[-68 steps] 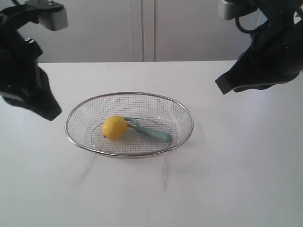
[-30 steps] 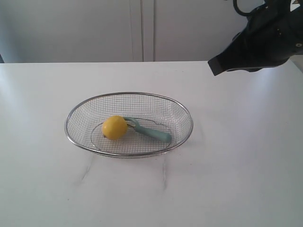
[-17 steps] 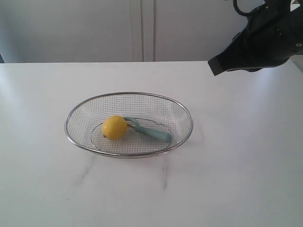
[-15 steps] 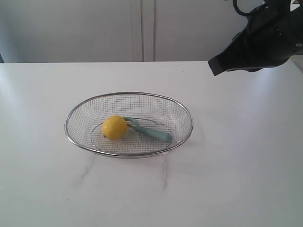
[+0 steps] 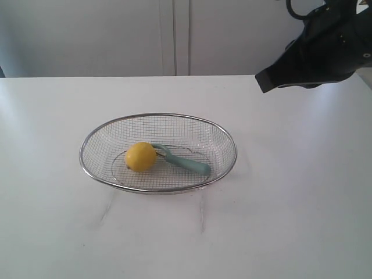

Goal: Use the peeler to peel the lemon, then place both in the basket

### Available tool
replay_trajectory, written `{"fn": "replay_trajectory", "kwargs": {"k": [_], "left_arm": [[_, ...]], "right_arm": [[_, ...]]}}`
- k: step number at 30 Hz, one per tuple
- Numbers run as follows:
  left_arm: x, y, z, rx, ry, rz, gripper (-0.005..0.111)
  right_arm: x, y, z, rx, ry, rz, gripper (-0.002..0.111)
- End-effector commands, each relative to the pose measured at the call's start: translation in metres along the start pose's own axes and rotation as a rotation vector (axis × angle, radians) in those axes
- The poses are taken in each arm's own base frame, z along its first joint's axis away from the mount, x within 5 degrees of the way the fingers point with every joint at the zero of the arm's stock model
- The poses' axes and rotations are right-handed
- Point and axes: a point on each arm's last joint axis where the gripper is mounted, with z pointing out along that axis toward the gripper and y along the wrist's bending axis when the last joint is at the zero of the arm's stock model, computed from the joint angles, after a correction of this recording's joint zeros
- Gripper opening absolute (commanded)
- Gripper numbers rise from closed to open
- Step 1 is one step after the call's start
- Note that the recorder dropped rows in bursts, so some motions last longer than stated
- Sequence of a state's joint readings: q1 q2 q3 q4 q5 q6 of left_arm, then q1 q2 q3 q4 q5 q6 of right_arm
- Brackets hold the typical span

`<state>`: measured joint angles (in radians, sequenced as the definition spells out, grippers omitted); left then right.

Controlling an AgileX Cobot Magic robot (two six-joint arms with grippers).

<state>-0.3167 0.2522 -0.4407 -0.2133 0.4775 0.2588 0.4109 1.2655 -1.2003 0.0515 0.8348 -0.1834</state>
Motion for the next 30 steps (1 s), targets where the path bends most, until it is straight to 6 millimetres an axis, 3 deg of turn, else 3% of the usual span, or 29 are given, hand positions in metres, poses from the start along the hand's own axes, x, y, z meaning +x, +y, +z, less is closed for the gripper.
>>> {"fn": "replay_trajectory", "kwargs": {"k": [1, 12, 21, 30], "left_arm": [[0.027, 0.004, 0.017, -0.090, -0.061, -0.052, 0.000], [0.093, 0.004, 0.038, -0.201, -0.146, -0.128, 0.000], [0.103, 0.008, 0.035, -0.340, -0.073, -0.209, 0.000], [0.106, 0.009, 0.035, -0.358, -0.025, -0.175, 0.000]], "right_arm": [[0.001, 0.000, -0.001, 0.002, -0.008, 0.007, 0.000], [0.001, 0.000, -0.001, 0.002, -0.008, 0.007, 0.000], [0.001, 0.000, -0.001, 0.002, -0.008, 0.007, 0.000], [0.001, 0.000, -0.001, 0.002, -0.008, 0.007, 0.000]]}}
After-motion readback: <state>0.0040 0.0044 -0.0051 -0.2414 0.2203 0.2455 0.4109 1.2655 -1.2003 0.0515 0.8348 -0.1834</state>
